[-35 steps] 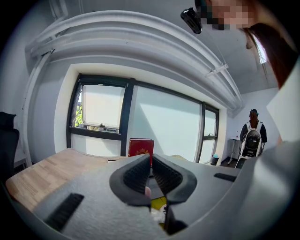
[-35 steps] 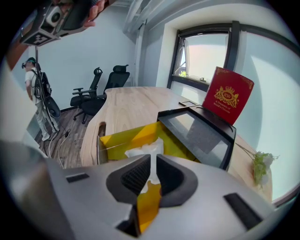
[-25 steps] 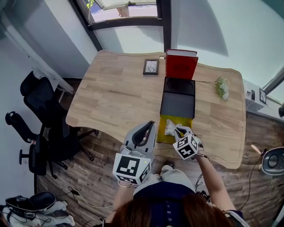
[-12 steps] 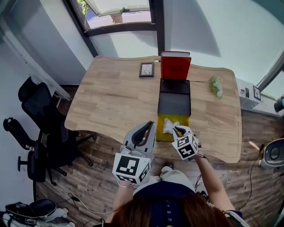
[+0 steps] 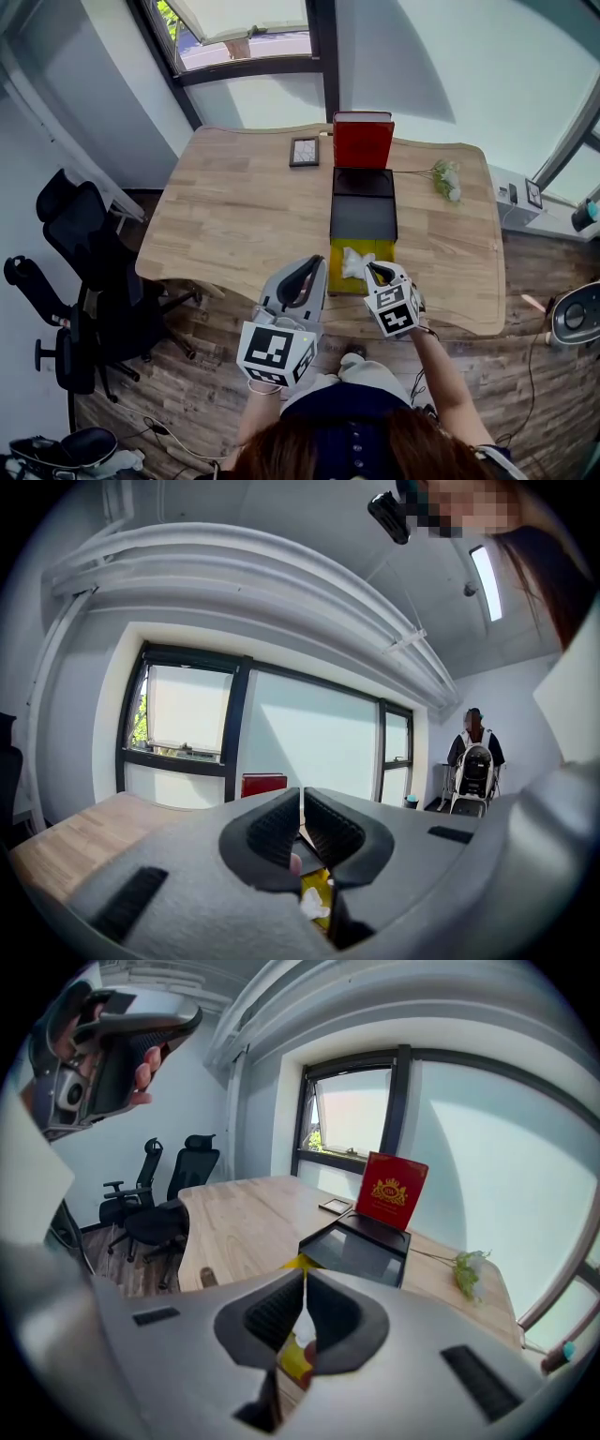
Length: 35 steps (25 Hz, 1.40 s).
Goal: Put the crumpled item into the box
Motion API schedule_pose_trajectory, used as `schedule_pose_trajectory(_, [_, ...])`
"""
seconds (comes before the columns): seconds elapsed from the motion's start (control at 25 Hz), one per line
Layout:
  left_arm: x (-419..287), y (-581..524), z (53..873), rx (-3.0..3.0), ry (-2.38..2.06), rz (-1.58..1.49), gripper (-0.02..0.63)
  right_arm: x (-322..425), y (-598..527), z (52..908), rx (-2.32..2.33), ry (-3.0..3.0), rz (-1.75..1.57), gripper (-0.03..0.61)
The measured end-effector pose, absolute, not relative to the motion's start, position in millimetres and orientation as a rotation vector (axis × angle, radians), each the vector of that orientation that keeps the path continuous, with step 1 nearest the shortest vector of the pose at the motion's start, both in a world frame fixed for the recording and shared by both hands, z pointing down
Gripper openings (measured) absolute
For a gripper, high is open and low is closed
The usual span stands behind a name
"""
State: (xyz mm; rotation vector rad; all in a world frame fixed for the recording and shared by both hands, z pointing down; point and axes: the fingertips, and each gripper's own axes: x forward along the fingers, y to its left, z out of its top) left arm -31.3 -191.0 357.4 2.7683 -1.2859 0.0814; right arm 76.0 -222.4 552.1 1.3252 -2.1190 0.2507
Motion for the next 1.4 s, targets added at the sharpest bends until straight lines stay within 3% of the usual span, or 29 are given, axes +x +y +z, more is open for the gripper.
schedule_pose_trajectory(1.4, [-61.7,-109.2,341.6,2.845,-1.202,-0.003,0.035,56.9,-142.8,464.8,1.703,-2.242,0.289,0.025])
